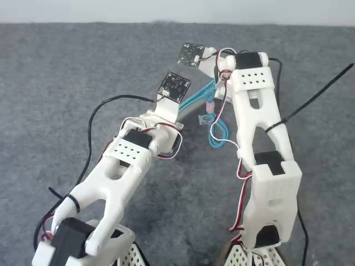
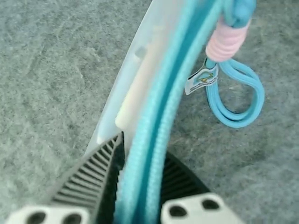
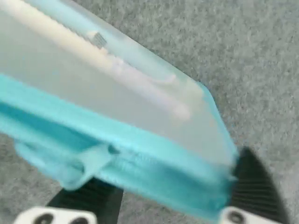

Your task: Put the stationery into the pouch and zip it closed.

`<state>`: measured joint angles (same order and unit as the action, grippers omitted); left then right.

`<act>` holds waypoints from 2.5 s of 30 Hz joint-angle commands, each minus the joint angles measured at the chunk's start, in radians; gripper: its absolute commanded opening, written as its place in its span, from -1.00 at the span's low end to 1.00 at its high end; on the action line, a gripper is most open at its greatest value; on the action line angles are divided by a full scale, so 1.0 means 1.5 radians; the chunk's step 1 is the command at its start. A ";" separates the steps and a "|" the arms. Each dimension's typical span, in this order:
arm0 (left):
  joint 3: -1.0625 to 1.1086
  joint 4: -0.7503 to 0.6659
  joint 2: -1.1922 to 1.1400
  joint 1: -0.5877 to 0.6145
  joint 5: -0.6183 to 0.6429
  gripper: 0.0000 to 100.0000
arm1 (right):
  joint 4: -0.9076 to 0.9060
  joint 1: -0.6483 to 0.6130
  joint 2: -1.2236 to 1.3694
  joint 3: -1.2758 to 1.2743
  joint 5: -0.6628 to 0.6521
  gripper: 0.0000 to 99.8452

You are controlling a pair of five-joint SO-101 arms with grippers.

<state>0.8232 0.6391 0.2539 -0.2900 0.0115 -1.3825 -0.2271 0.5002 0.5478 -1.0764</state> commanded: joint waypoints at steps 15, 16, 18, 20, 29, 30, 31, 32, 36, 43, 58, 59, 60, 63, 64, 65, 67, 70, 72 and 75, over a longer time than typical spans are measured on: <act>0.069 0.035 0.180 0.094 0.001 -0.57 | -0.192 -0.042 -0.012 0.030 0.352 -0.99; 0.082 0.035 0.218 0.104 0.001 -0.57 | -0.201 -0.047 -0.012 0.030 0.383 -0.99; 0.112 0.035 0.301 0.129 0.008 -0.57 | -0.215 -0.058 -0.018 0.029 0.433 -0.99; 0.145 0.035 0.391 0.155 0.038 -0.57 | -0.218 -0.068 -0.039 0.026 0.474 -0.99; 0.220 0.078 0.664 0.185 0.057 -0.57 | -0.272 -0.053 -0.144 -0.020 0.600 -0.99; 0.220 0.080 0.669 0.188 0.057 -0.57 | -0.271 -0.048 -0.145 -0.028 0.607 -0.99; 0.220 0.081 0.672 0.188 0.056 -0.57 | -0.271 -0.046 -0.144 -0.032 0.612 -0.99; 0.221 0.081 0.672 0.184 0.054 -0.57 | -0.271 -0.041 -0.142 -0.033 0.613 -0.99; 0.235 0.095 0.673 0.124 0.039 -0.57 | -0.266 -0.038 -0.137 -0.033 0.624 -0.99; 0.278 0.095 0.670 -0.054 -0.034 -0.56 | -0.263 -0.044 -0.131 -0.034 0.580 -0.99; 0.329 0.029 0.670 -0.059 -0.033 -0.48 | -0.271 -0.054 -0.239 -0.189 0.517 -0.99; 0.329 0.029 0.670 -0.059 -0.033 -0.48 | -0.269 -0.059 -0.264 -0.215 0.517 -0.99; 0.329 0.029 0.670 -0.059 -0.033 -0.48 | -0.267 -0.068 -0.291 -0.239 0.517 -0.99; 0.329 0.029 0.670 -0.059 -0.033 -0.48 | -0.259 -0.093 -0.367 -0.306 0.517 -0.99; 0.329 0.029 0.670 -0.059 -0.033 -0.48 | -0.259 -0.103 -0.388 -0.322 0.517 -0.99; 0.329 0.029 0.670 -0.059 -0.033 -0.48 | -0.260 -0.113 -0.405 -0.336 0.517 -0.99; 0.329 0.029 0.670 -0.060 -0.033 -0.48 | -0.265 -0.131 -0.419 -0.359 0.517 -0.99; 0.329 0.029 0.670 -0.060 -0.033 -0.48 | -0.258 -0.156 -0.418 -0.390 0.516 -0.99; 0.330 0.029 0.670 -0.060 -0.033 -0.48 | -0.245 -0.162 -0.424 -0.404 0.516 -0.99; 0.332 0.029 0.670 -0.060 -0.033 -0.48 | -0.248 -0.162 -0.425 -0.406 0.515 -0.99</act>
<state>1.3311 0.7173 1.2421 -0.3713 -0.0269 -1.7476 -0.4618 -0.0783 -0.0629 -0.2846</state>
